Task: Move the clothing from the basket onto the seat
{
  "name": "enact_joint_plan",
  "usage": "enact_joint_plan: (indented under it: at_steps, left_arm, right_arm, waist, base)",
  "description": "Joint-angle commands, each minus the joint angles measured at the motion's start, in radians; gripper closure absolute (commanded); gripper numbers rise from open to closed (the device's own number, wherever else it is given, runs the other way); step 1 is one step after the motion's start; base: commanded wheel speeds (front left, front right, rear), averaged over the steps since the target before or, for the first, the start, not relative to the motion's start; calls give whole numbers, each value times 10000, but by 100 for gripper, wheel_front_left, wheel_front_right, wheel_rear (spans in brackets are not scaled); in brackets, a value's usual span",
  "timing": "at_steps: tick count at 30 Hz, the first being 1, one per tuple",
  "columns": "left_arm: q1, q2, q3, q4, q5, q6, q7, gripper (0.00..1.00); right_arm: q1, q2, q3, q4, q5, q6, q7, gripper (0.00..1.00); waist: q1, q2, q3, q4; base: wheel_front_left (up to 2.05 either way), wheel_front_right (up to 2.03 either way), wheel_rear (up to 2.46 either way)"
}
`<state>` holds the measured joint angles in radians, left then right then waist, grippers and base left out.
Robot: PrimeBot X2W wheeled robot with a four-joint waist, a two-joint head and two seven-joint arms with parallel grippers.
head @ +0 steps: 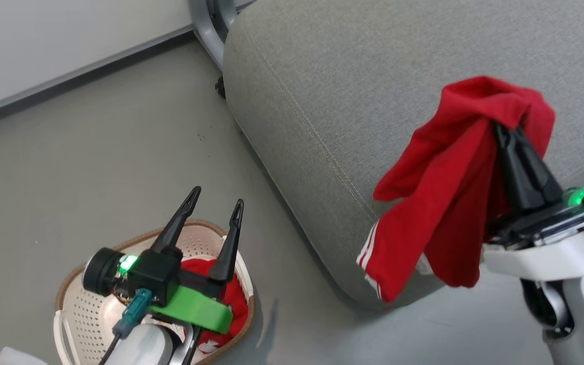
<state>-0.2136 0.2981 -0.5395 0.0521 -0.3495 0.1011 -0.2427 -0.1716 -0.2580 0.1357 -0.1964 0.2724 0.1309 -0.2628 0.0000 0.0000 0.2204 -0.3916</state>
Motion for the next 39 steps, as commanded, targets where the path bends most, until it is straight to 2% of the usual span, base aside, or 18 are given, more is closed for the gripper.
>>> enact_joint_plan:
  at_steps: [1,6,10,16,19,22,26,33,34,35,36,39]
  left_arm:
    - [-392,167,-18,-79,222,-71,125,0]
    - [-1209,267,-135,-430,458,-189,509,0]
    - [-1760,299,-94,-677,771,-76,564,0]
    - [-2492,224,-69,-831,946,-110,498,0]
    - [-2772,110,-67,-799,881,-161,464,0]
    - [-3044,96,-98,-716,985,-190,369,0]
    - [-3255,-10,-139,-590,1030,-189,237,0]
    - [-3330,-239,-95,-294,815,-210,9,0]
    - [-3308,-250,-61,-246,752,-227,-15,0]
    - [-3269,-300,36,-214,668,-158,-54,0]
    - [-3173,-395,162,-156,552,-97,-85,0]
    - [-2878,-539,325,129,298,-91,-144,0]
  right_arm:
    - [-467,-157,-176,-34,129,-3,-30,100]
    - [-2201,-1149,-1060,121,361,-3,-30,100]
    - [-3689,-2032,-1832,691,749,-5,-30,100]
    - [-5704,-3201,-2617,2338,1293,-5,-29,100]
    - [-6294,-3513,-2754,3382,1396,-5,-30,100]
    - [-6649,-3628,-2762,4502,1502,-5,-30,100]
    - [-6807,-3358,-2604,5600,1540,-5,-30,100]
    - [-6609,-2851,-2291,6788,1312,-5,-30,100]
    - [-6595,-2767,-2336,6853,1270,-5,-30,90]
    - [-6561,-2679,-2351,6905,1252,-5,-30,53]
    - [-6532,-2588,-2381,6871,1151,-5,-30,0]
    - [-6255,-2190,-2385,6506,898,-5,-30,0]
  waist:
    - [0,0,1148,398]
    - [0,0,2485,946]
    - [0,0,3356,1256]
    - [0,0,4443,1674]
    - [0,0,4824,1867]
    - [0,0,5167,2026]
    - [0,0,5424,2188]
    - [0,0,5424,2404]
    - [0,0,5375,2430]
    - [0,0,5325,2445]
    - [0,0,5231,2452]
    - [0,0,4826,2437]
  base:
    - [0,0,0]
    - [0,0,0]
    - [0,0,0]
    - [0,0,0]
    - [0,0,0]
    - [0,0,0]
    - [0,0,0]
    - [0,0,0]
    - [0,0,0]
    - [0,0,0]
    - [0,0,0]
    - [0,0,0]
